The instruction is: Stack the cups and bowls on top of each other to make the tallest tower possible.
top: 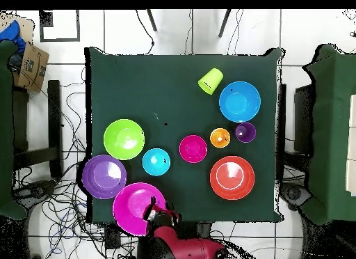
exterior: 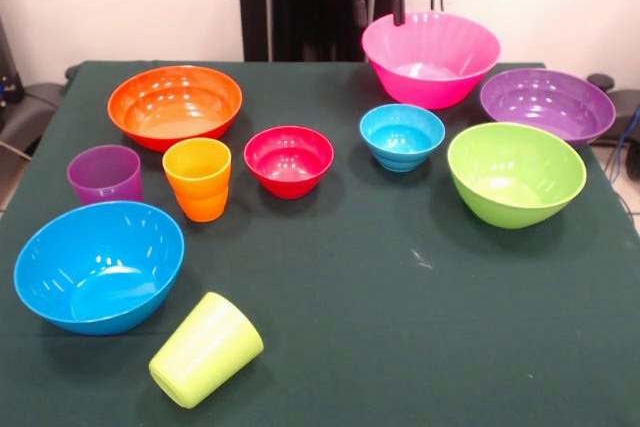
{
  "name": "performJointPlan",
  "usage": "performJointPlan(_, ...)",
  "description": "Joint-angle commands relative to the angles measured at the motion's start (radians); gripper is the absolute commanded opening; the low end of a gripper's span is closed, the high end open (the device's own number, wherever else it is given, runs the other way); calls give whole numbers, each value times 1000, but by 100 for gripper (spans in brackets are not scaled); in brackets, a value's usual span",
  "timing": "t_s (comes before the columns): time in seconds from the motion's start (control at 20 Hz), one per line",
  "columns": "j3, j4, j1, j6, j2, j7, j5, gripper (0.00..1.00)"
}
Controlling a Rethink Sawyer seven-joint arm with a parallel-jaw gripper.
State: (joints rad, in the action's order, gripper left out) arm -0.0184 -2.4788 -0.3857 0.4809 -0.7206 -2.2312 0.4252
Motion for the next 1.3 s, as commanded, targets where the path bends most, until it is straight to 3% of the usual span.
performJointPlan(0.05,-66,148,12,-57,93,-50,53,100)
performJointPlan(0.55,-59,240,11,-29,192,-20,143,100)
performJointPlan(0.75,-84,235,-24,-88,154,-21,182,100)
performJointPlan(1.3,-132,265,-82,-144,145,-21,263,100)
